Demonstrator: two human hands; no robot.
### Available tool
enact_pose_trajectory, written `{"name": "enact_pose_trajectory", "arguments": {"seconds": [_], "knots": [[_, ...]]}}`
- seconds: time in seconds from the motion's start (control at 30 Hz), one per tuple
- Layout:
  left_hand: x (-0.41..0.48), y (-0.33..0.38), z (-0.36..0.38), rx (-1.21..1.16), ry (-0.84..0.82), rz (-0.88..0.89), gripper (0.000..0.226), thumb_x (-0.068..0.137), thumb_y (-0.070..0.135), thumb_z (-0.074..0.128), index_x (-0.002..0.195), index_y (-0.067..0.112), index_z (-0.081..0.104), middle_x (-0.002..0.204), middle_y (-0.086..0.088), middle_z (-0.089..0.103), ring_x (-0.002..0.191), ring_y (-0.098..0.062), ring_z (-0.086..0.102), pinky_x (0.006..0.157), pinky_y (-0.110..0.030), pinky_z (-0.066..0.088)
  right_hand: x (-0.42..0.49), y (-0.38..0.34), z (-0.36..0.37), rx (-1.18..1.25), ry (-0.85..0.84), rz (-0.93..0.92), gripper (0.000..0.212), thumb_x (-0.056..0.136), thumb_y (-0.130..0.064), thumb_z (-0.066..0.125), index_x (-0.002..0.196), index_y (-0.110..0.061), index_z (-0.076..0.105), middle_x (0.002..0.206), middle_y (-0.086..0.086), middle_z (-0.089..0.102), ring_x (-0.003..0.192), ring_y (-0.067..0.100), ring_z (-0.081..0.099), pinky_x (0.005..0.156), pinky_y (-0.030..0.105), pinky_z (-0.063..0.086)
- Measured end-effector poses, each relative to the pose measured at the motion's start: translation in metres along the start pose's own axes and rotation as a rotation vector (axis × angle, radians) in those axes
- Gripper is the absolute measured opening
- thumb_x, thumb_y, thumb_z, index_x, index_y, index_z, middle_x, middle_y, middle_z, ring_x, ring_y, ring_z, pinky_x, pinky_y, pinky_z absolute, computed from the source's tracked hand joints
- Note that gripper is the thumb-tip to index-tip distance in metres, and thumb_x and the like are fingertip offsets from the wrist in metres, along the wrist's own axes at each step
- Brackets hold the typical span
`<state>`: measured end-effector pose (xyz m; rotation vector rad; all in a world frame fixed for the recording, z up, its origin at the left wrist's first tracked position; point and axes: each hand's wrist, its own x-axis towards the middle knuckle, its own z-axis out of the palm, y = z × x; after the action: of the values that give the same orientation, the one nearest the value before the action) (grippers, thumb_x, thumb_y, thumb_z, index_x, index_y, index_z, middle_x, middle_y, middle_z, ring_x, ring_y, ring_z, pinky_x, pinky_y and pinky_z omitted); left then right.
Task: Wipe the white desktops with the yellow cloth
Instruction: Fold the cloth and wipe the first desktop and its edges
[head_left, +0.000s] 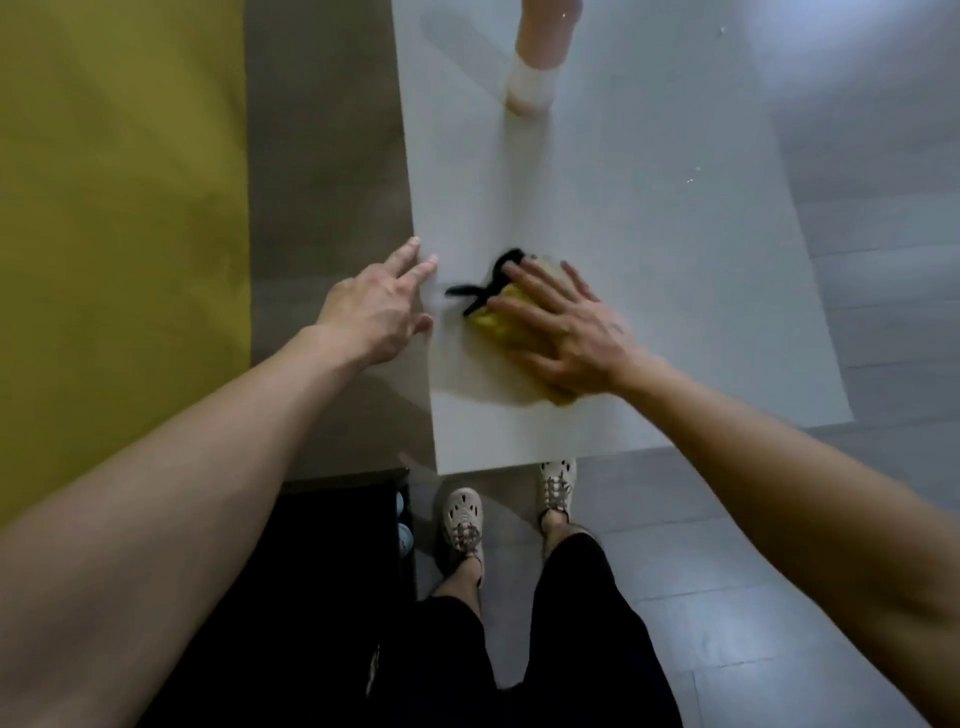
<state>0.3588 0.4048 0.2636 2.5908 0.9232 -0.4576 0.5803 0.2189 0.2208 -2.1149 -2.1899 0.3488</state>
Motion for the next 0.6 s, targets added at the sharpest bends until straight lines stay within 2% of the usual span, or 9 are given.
{"name": "enact_pose_trajectory", "arguments": {"seconds": [0.07,0.13,0.2,0.3,0.37,0.43,0.5,0.53,0.6], "knots": [[0.001,-0.005,0.004,0.006,0.028,0.011,0.078,0.107,0.048,0.062,0.172,0.034,0.021,0.181,0.014,-0.001,0.156,-0.031,0.038,0.115,-0.053,0.046,0.032,0.027,-0.007,0.017,0.082,0.337,0.075,0.102,-0.073,0.038,0.169,-0.040,0.033,0.182,0.004,0.013,0.169,0.024,0.006,0.135,0.057,0.004],[0.002,-0.008,0.004,0.010,0.028,0.007,0.079,0.106,0.048,0.063,0.171,0.035,0.021,0.181,0.014,0.000,0.156,-0.031,0.039,0.115,-0.052,0.046,0.045,0.014,-0.002,0.021,0.106,0.459,0.076,0.103,-0.071,0.035,0.170,-0.037,0.030,0.182,0.009,0.011,0.169,0.027,0.003,0.135,0.057,0.004],[0.001,-0.008,0.005,0.006,0.009,0.012,0.079,0.105,0.050,0.064,0.171,0.036,0.022,0.181,0.014,0.000,0.156,-0.030,0.038,0.115,-0.052,0.047,0.023,-0.026,0.006,0.021,0.093,0.242,0.073,0.106,-0.066,0.038,0.171,-0.035,0.028,0.182,0.013,0.009,0.169,0.031,0.002,0.135,0.060,0.008],[-0.001,-0.012,0.004,-0.038,-0.037,0.017,0.080,0.106,0.048,0.064,0.171,0.037,0.020,0.180,0.019,-0.003,0.160,-0.026,0.032,0.120,-0.052,0.045,-0.031,-0.061,0.015,-0.017,-0.127,-0.336,0.069,0.110,-0.065,0.039,0.172,-0.039,0.023,0.182,0.008,0.003,0.169,0.027,-0.007,0.136,0.055,0.002],[0.000,-0.013,0.003,-0.109,-0.052,0.017,0.077,0.106,0.037,0.066,0.171,0.036,0.024,0.180,0.018,0.003,0.163,-0.020,0.027,0.125,-0.049,0.039,-0.021,-0.046,0.010,-0.006,-0.178,-0.455,0.069,0.109,-0.067,0.042,0.171,-0.041,0.026,0.182,0.002,0.004,0.169,0.023,-0.007,0.136,0.056,0.004],[0.001,-0.015,0.007,-0.218,0.049,-0.004,0.066,0.106,0.019,0.061,0.167,0.030,0.037,0.178,0.010,0.023,0.161,-0.020,0.031,0.128,-0.048,0.036,0.014,-0.031,0.004,-0.038,-0.178,-0.419,0.072,0.109,-0.070,0.039,0.172,-0.043,0.018,0.183,0.000,0.001,0.169,0.022,-0.007,0.136,0.057,0.001],[-0.005,-0.014,0.014,-0.256,0.271,-0.034,0.054,0.107,0.013,0.055,0.159,0.022,0.049,0.168,-0.002,0.045,0.154,-0.025,0.042,0.126,-0.051,0.040,0.042,-0.027,-0.007,0.004,-0.135,-0.352,0.074,0.110,-0.069,0.035,0.173,-0.040,0.011,0.182,0.000,0.004,0.169,0.021,-0.003,0.136,0.055,-0.004],[-0.011,-0.011,0.018,-0.229,0.381,-0.033,0.049,0.107,0.016,0.054,0.156,0.018,0.053,0.162,-0.007,0.051,0.150,-0.027,0.046,0.124,-0.053,0.041,0.047,-0.027,-0.012,0.081,-0.066,-0.272,0.072,0.111,-0.066,0.035,0.174,-0.035,0.016,0.182,0.001,0.011,0.169,0.020,0.003,0.136,0.055,-0.002],[-0.019,0.005,0.026,-0.130,0.495,0.080,0.046,0.109,0.029,0.054,0.152,0.015,0.055,0.156,-0.013,0.055,0.150,-0.033,0.046,0.125,-0.057,0.036,0.031,-0.023,-0.018,0.291,0.172,0.012,0.063,0.113,-0.052,0.040,0.168,-0.021,0.037,0.175,0.007,0.034,0.167,0.021,0.021,0.135,0.058,0.014]]}}
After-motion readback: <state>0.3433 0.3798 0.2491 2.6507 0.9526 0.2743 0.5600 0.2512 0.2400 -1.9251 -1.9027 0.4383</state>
